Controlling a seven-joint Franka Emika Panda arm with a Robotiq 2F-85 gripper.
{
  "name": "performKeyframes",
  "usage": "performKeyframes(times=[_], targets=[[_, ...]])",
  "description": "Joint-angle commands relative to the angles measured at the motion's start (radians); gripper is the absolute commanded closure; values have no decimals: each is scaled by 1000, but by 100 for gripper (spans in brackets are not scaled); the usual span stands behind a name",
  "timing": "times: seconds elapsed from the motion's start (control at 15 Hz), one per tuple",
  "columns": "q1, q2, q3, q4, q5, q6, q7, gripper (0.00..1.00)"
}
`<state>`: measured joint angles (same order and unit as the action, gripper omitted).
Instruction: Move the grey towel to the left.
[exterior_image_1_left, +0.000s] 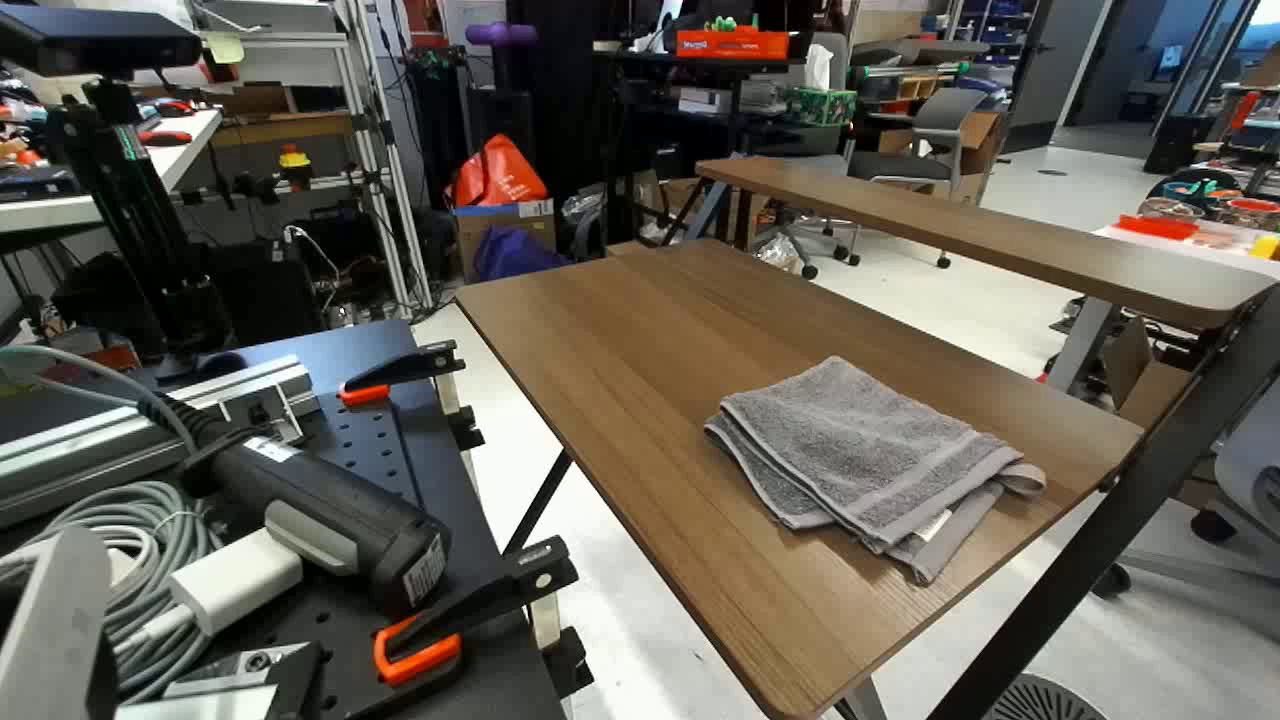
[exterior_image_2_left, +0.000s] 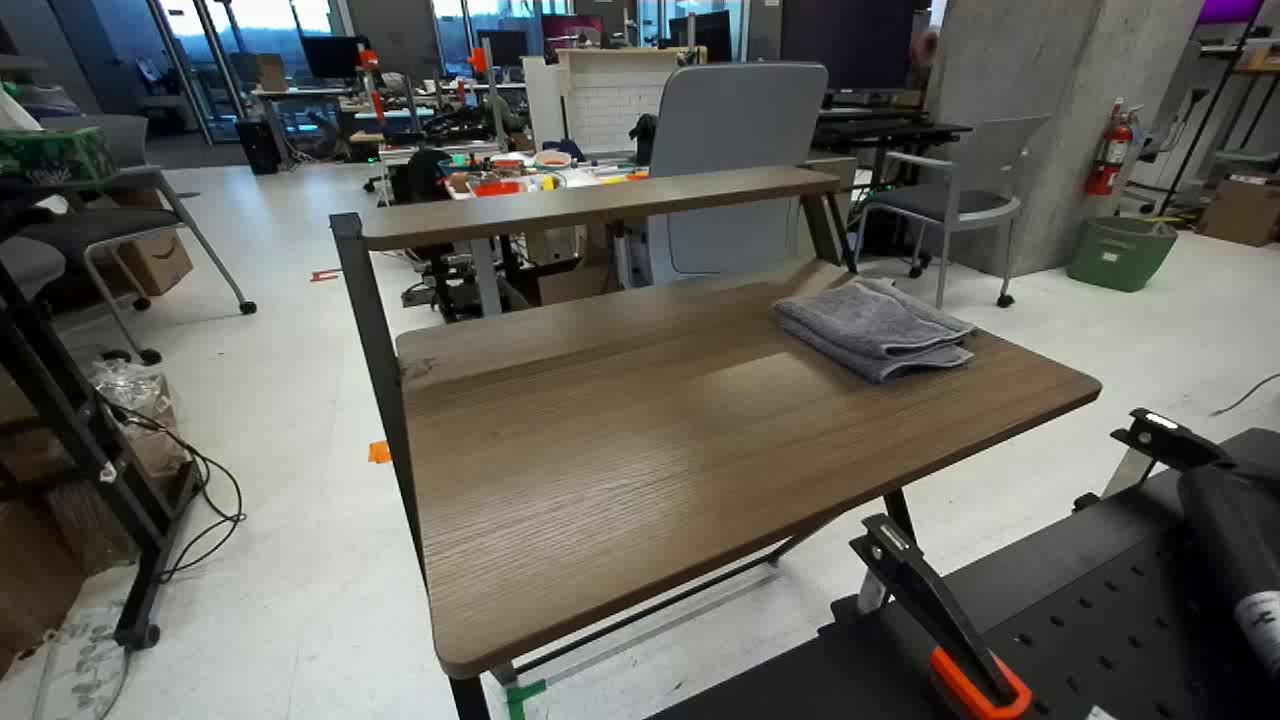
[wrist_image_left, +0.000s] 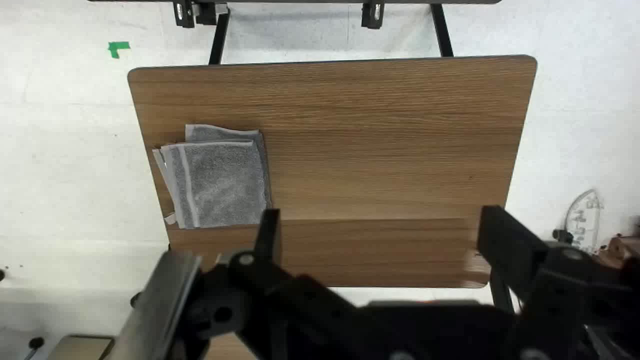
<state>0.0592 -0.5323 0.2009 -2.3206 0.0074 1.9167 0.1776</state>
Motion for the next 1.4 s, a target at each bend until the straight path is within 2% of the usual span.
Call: performKeyframes(times=[0.0, 0.33, 0.47, 0.8, 1.07, 1.33], targets=[[15, 2, -12, 2, -8, -2, 7, 0], [15, 2, -12, 3, -8, -2, 7, 0], [-11, -3, -2, 0, -44, 24, 51, 0], [-56, 63, -39, 7, -110, 60, 93, 0], [-103, 188, -84, 20, -172, 169, 84, 0], [-135, 361, -137, 40, -195, 338, 90, 0]])
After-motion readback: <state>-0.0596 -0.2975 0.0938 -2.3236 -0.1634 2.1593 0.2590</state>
